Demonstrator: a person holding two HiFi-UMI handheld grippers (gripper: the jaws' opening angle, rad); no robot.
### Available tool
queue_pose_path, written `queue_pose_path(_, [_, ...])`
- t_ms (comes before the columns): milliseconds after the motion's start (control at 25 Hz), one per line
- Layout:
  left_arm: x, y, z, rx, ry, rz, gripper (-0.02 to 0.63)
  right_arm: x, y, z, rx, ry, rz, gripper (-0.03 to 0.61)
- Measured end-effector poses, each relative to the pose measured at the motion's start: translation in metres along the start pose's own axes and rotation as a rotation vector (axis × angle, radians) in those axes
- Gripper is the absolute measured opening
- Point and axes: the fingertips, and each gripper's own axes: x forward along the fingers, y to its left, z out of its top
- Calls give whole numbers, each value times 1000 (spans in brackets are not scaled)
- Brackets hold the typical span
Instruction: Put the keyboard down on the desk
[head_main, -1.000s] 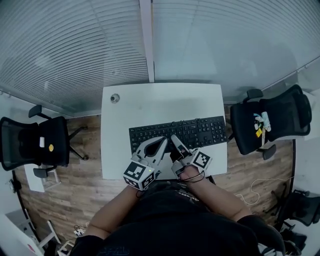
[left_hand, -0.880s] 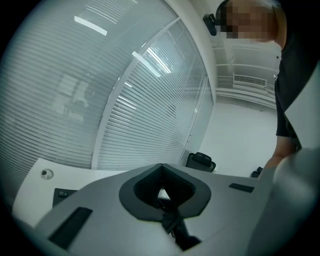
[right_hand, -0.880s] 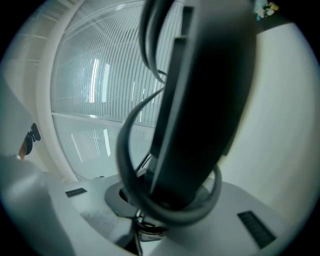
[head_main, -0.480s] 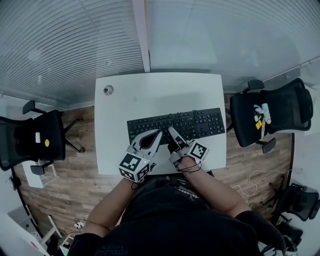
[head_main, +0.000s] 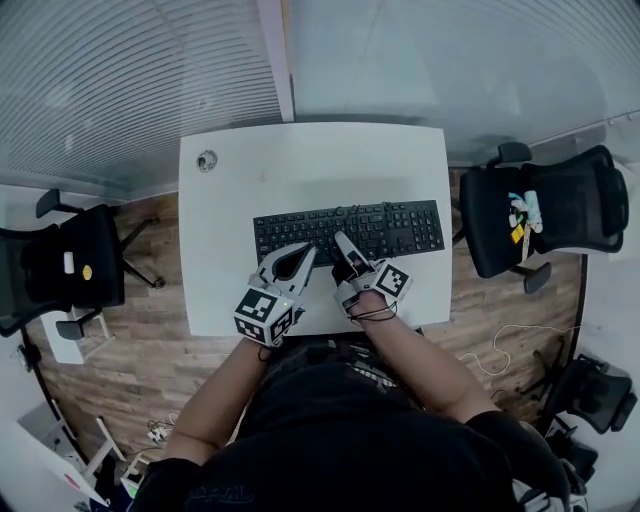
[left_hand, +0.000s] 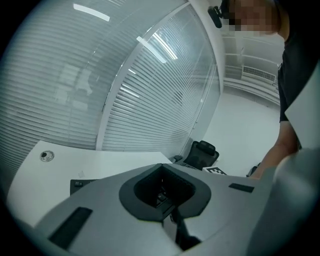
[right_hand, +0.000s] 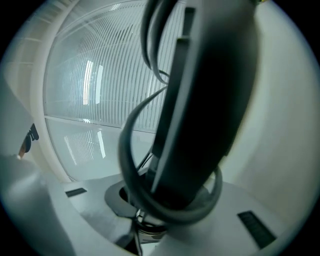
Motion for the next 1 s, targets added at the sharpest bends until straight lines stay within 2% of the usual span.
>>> queue_pose_path(120, [0, 2, -5, -16, 16, 4, 15, -1, -16, -4, 11, 5, -34, 102])
queue_pose_path(200, [1, 3, -8, -20, 23, 5, 15, -5, -29, -9, 53, 9, -85, 103])
queue_pose_path(320, [2, 3, -12, -22, 32, 2, 15, -6, -38, -16, 102, 12, -93, 103])
queue_pose_path(400, [4, 3, -16, -28, 40, -1, 15, -8, -47, -19, 137, 11, -132, 103])
queue_pose_path(1000, [9, 7, -26, -46, 85, -13, 15, -1, -82, -17, 167, -23, -213, 103])
